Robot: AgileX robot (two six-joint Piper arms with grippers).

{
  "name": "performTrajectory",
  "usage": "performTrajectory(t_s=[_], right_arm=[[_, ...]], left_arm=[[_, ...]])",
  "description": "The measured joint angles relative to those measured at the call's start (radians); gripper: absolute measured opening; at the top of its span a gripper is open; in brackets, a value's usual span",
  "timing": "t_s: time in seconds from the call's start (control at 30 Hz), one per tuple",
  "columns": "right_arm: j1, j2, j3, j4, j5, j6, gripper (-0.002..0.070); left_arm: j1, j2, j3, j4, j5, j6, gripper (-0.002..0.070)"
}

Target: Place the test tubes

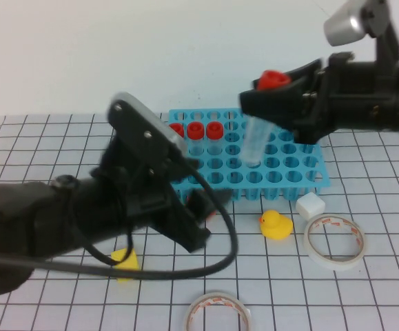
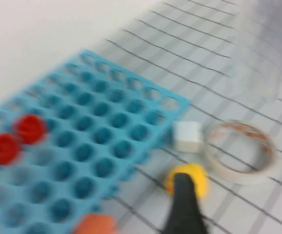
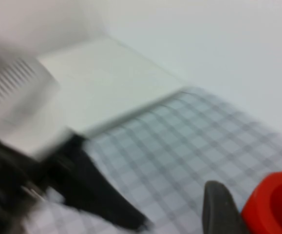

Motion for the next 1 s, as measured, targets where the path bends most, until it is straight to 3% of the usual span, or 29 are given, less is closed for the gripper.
performTrajectory(t_s=[0.07,0.2,0.3,0.7,1.0], right_arm=[[0.0,-0.038,0.0,-0.076,-0.056,0.02,0.0263],[0.0,-0.11,0.0,-0.211,-0.108,0.108,0.0263],[0.0,-0.143,0.0,-0.265,-0.108,0.166,0.0263],[0.0,-0.149,0.0,-0.302,-0.07,0.221,0.0263],[0.0,-0.147,0.0,-0.303,-0.055,0.221,0.0263]], left_arm=[[0.0,-0.035,0.0,0.0,-0.057,0.014,0.0395],[0.0,-0.154,0.022,0.02,-0.189,0.016,0.0125],[0.0,-0.287,0.091,0.023,-0.283,0.018,0.0037],[0.0,-0.912,0.545,-0.028,-0.445,0.018,0.0],[0.0,-1.226,0.663,-0.03,-0.475,0.018,0.0]])
